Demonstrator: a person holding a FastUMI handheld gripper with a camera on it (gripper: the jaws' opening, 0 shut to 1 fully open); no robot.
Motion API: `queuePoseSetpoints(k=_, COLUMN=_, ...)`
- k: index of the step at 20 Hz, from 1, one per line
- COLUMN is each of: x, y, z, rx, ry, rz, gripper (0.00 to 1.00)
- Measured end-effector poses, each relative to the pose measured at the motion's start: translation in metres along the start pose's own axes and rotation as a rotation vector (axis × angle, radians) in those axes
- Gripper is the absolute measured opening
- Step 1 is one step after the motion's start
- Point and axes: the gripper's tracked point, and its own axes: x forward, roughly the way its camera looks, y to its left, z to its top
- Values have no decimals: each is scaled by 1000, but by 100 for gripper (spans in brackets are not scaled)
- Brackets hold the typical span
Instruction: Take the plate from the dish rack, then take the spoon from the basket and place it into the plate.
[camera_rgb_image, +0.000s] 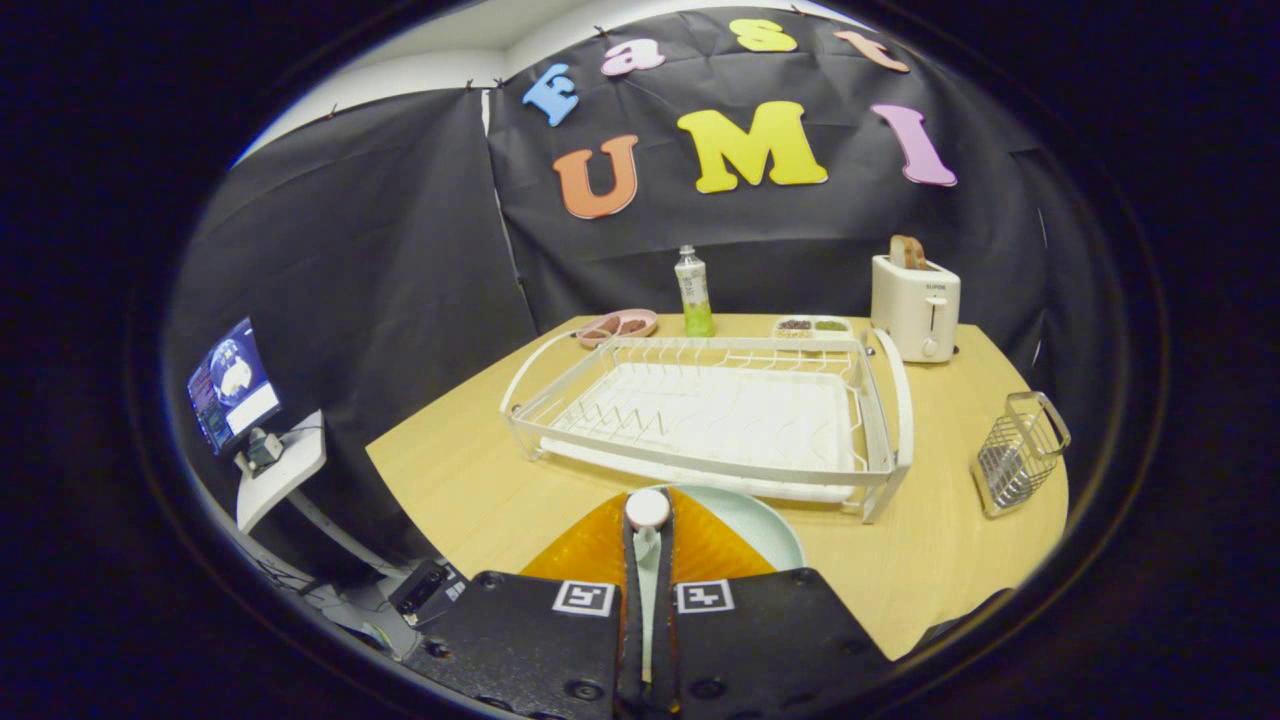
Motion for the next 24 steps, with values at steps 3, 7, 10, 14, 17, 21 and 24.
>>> queuePoseSetpoints(k=3, x=5, y=0, z=-2, rx=37, ry=2, rz=10, gripper=10)
queuePoseSetpoints(k=7, x=5, y=14, z=-5, rx=55, ry=37, rz=73, gripper=10)
queuePoseSetpoints(k=10, x=7, y=11, z=-6, rx=31, ry=40, rz=58, gripper=16)
queuePoseSetpoints(k=14, x=9, y=4, z=-7, rx=14, ry=30, rz=18, gripper=37)
queuePoseSetpoints(k=17, x=10, y=0, z=-6, rx=6, ry=4, rz=4, gripper=65)
queuePoseSetpoints(k=21, x=-1, y=-17, z=11, rx=-23, ry=-99, rz=-80, gripper=83)
queuePoseSetpoints(k=24, x=-16, y=-31, z=29, rx=-18, ry=-201, rz=-153, gripper=92)
